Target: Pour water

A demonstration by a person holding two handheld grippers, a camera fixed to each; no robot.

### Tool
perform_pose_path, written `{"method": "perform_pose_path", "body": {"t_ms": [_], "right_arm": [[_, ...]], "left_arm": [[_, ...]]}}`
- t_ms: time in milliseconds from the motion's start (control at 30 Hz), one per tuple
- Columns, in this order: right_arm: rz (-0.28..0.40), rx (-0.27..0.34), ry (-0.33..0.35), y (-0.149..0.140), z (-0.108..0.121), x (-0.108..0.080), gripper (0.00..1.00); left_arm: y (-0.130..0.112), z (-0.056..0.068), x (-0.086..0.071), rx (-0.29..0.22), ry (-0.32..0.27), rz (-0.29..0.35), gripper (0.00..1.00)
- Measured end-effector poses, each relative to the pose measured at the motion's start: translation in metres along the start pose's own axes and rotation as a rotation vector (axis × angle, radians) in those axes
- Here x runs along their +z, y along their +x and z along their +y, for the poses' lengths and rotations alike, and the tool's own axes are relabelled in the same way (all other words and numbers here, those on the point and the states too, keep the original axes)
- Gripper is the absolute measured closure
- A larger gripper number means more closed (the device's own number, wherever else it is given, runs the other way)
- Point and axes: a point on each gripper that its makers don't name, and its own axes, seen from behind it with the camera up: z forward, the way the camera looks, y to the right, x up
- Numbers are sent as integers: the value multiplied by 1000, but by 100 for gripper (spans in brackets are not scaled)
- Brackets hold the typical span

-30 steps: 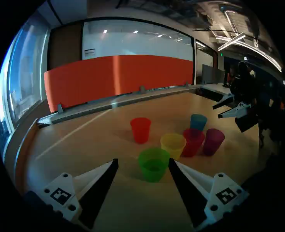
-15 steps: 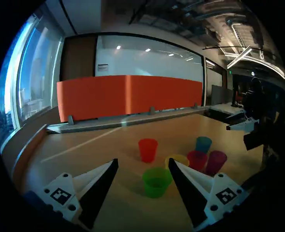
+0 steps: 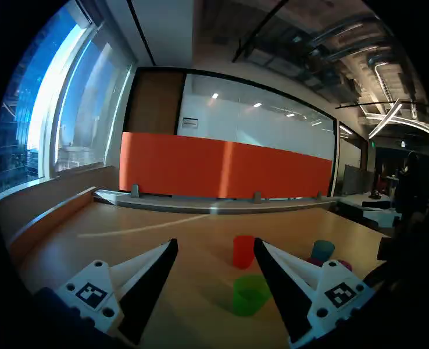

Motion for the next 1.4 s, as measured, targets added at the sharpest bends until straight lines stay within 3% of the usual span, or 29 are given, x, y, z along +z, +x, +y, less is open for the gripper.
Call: {"method": "perform_pose_path", "body": {"t_ms": [433, 700, 967, 1267, 1400], "right_arm": [[84, 41, -147, 2, 14, -5, 0], [130, 58, -182, 11, 15, -9, 0], [136, 85, -172, 13, 8, -6, 0], [111, 93, -147, 6, 4, 2, 0], [95, 92, -160, 1, 10, 5, 0]], "left_arm": [[16, 0, -2, 1, 45, 87, 3], [23, -2, 0, 7, 89, 124, 3], [28, -11, -1, 60, 170, 153, 3], [1, -24, 5, 116, 245, 141, 3], [-15, -27, 9, 104, 255, 127, 3]]}}
